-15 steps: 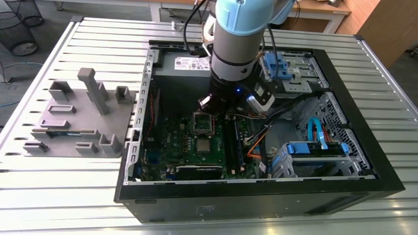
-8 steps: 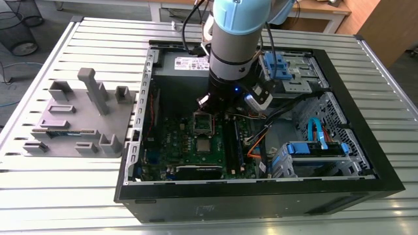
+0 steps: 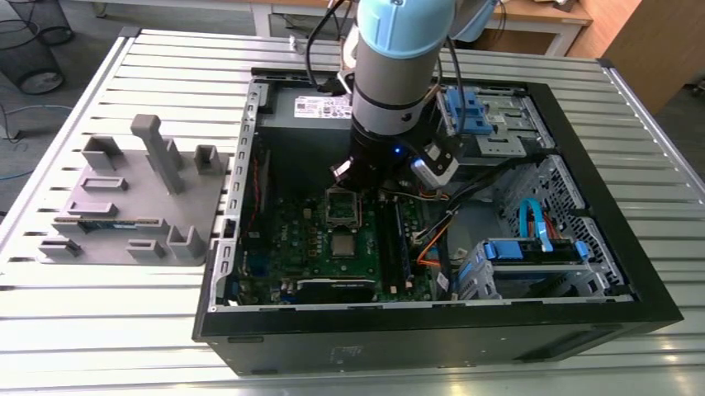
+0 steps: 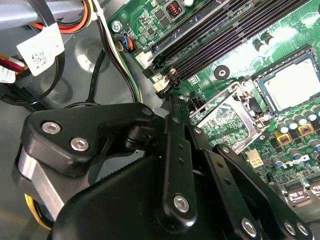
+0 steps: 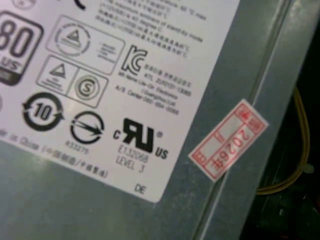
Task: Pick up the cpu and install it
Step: 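Close the cpu cover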
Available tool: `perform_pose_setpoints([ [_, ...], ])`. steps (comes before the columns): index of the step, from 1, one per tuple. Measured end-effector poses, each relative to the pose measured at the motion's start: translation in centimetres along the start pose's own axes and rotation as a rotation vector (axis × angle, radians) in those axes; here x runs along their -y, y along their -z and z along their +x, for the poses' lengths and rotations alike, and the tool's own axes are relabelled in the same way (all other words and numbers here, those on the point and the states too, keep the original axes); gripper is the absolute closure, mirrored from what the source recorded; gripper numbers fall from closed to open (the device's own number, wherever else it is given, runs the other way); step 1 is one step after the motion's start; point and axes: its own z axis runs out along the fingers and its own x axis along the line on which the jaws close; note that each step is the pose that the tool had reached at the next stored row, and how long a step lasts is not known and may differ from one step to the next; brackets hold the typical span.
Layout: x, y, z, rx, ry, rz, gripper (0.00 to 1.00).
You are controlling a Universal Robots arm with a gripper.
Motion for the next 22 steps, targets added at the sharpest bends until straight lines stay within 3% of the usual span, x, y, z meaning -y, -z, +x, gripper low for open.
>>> perform_pose_setpoints([
  [7, -0.02, 0.39, -0.01, -0.0054, 0.004, 0.011, 0.89],
  [15, -0.07, 1.2, -0.06, -0.0071, 0.009, 0.0141, 0.89],
  [22, -0.05, 1.13, -0.05, -0.0083, 0.024, 0.0134, 0.89],
])
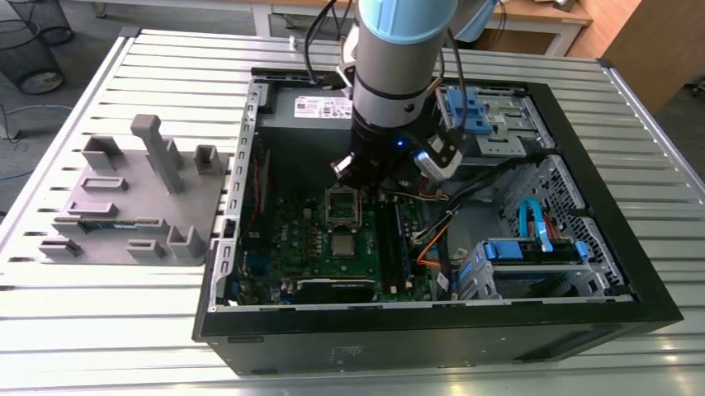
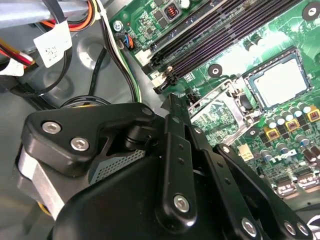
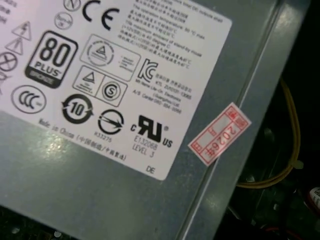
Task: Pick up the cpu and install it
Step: 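Close the cpu cover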
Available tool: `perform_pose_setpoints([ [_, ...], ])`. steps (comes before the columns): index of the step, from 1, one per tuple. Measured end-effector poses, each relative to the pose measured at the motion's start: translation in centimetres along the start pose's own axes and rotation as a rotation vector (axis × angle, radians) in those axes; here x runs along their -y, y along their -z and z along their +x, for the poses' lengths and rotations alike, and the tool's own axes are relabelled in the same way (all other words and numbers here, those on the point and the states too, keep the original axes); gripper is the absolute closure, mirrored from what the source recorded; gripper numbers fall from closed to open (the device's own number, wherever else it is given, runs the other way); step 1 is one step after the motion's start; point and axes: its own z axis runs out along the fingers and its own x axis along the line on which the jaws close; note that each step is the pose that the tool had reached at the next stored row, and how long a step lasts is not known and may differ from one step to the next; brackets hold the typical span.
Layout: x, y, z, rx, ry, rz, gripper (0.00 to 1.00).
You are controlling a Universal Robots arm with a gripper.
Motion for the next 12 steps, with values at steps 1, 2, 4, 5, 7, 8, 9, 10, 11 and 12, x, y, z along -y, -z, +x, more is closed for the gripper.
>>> perform_pose_setpoints([
  [1, 0.0, -0.03, 0.0, -0.0005, 0.008, -0.0005, 0.89],
  [2, 0.01, -0.06, -0.01, -0.0012, 0.018, -0.0011, 0.89],
  [4, 0.02, -0.11, -0.03, -0.0029, 0.041, -0.0024, 0.89],
  [5, 0.03, -0.12, -0.05, -0.0037, 0.052, -0.0031, 0.89],
  [7, 0.05, -0.15, -0.1, -0.0036, 0.067, -0.006, 0.89],
  [8, 0.06, -0.17, -0.12, -0.0036, 0.073, -0.0071, 0.89],
  [9, 0.08, -0.18, -0.14, -0.0035, 0.079, -0.0084, 0.89],
  [10, 0.09, -0.2, -0.16, -0.0035, 0.086, -0.0098, 0.89],
  [11, 0.09, -0.22, -0.16, -0.0035, 0.094, -0.0109, 0.89],
  [12, 0.09, -0.24, -0.16, -0.0036, 0.101, -0.0119, 0.89],
])
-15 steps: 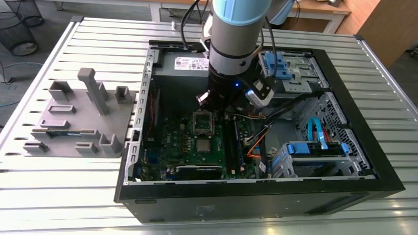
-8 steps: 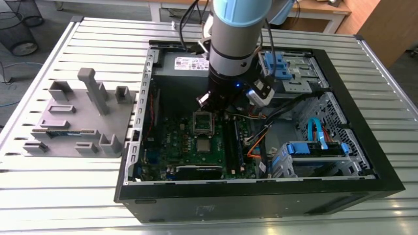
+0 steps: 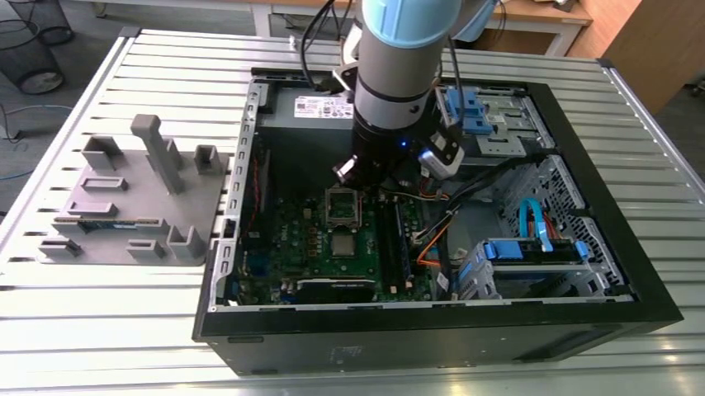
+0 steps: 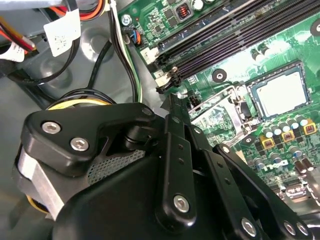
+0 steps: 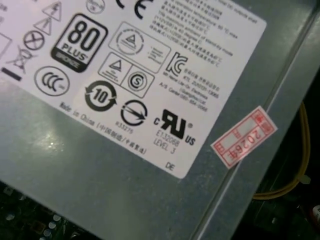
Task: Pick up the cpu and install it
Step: 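Close the cpu cover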
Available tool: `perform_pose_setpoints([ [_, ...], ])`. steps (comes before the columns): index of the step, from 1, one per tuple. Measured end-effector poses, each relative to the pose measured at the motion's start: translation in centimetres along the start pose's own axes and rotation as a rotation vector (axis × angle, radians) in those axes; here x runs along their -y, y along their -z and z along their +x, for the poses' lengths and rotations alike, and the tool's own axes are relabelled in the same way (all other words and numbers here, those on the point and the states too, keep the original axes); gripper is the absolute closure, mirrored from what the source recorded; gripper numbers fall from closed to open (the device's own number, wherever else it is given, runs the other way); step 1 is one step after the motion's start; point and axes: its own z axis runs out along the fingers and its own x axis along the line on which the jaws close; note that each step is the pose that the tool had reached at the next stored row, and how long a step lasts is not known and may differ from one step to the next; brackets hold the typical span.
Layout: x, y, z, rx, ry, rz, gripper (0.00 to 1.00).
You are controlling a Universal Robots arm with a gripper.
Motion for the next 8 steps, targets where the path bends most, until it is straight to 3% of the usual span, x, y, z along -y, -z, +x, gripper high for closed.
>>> perform_pose_setpoints([
  [8, 0.03, -0.21, -0.02, 0.0065, 0.035, -0.0155, 0.89],
])
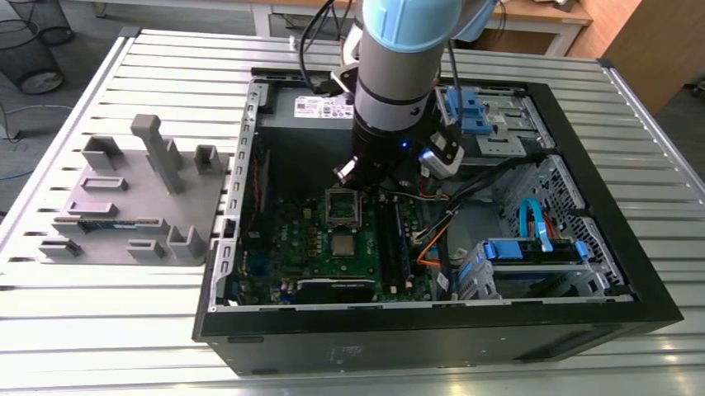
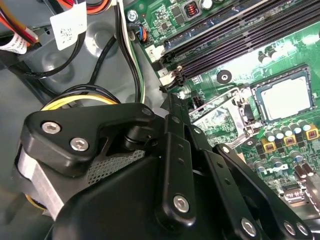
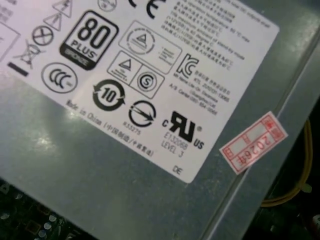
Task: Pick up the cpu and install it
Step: 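Close the cpu cover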
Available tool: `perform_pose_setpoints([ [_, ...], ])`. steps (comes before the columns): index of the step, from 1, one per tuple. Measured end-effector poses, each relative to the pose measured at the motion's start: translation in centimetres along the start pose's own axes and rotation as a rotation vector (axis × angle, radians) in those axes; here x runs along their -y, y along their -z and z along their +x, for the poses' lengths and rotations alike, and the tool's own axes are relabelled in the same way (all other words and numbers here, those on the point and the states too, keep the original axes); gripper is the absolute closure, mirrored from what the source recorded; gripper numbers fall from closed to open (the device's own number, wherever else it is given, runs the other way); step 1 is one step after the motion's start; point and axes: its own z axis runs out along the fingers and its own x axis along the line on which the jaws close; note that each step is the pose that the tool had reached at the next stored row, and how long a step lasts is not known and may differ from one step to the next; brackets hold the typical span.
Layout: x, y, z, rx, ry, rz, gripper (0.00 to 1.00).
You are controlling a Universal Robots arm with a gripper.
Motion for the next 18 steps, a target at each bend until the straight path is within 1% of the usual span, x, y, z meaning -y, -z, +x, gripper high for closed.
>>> perform_pose_setpoints([
  [5, 0.03, -0.35, 0.03, 0.0006, 0.004, -0.0011, 0.89],
  [12, 0.04, -0.5, 0.04, 0.0031, 0.01, -0.0052, 0.89],
  [18, 0.03, -0.68, 0.02, 0.0036, 0.013, -0.0061, 0.89],
])
